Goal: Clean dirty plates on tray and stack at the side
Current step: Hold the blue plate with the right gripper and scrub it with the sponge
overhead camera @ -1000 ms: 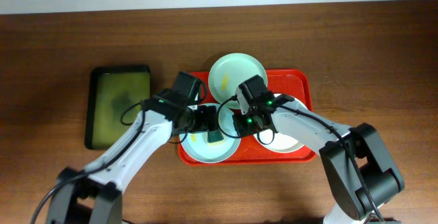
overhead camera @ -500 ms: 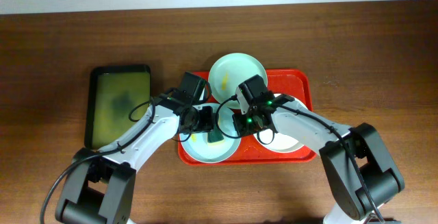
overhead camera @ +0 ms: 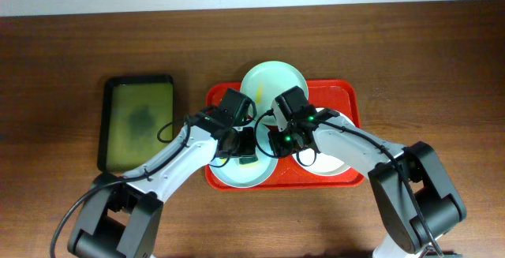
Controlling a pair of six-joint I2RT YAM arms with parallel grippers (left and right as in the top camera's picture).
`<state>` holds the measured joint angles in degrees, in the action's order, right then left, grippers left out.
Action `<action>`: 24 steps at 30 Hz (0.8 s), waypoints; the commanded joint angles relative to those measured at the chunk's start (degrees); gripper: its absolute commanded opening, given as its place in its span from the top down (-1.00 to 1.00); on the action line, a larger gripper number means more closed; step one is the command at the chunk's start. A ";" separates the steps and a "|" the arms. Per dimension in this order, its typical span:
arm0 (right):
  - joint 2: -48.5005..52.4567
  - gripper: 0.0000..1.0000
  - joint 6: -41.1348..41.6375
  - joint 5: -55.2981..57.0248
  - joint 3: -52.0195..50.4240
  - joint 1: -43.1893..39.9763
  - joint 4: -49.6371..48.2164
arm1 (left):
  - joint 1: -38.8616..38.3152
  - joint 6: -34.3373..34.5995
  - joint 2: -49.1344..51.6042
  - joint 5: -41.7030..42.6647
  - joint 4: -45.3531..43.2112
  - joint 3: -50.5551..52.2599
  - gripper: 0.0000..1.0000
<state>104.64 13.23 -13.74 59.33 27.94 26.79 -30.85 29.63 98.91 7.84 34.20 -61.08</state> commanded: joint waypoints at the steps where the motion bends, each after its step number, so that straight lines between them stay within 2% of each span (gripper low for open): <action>1: 0.74 0.78 -0.33 0.52 -0.20 0.55 -0.02 | -0.66 2.51 0.61 -3.26 -0.26 -0.46 0.15; 7: 0.74 0.78 -0.33 0.52 -0.20 0.55 -0.04 | -0.66 7.13 2.73 -3.72 -1.66 -0.46 0.18; 12: 0.74 0.78 -0.33 0.55 -0.20 0.55 -0.07 | -0.66 7.28 3.48 -2.08 -2.47 -0.46 0.23; 15: 0.74 0.78 -0.33 0.55 -0.20 0.55 -0.07 | -0.66 7.23 3.48 -3.04 -2.14 -0.46 0.49; 17: 0.74 0.78 -0.33 0.55 -0.20 0.55 -0.02 | -0.66 7.21 3.48 -5.35 -1.73 -0.46 0.80; 19: 0.74 0.78 -0.33 0.55 -0.20 0.55 -0.02 | -0.63 7.21 3.48 -9.57 -0.44 -0.46 1.00; 24: 0.74 0.78 -0.33 0.57 -0.20 0.55 0.00 | -0.59 7.21 3.48 -24.81 6.91 -0.46 1.00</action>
<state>104.64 13.26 -13.74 59.33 27.97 26.74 -31.62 36.95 101.80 -3.75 37.80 -61.65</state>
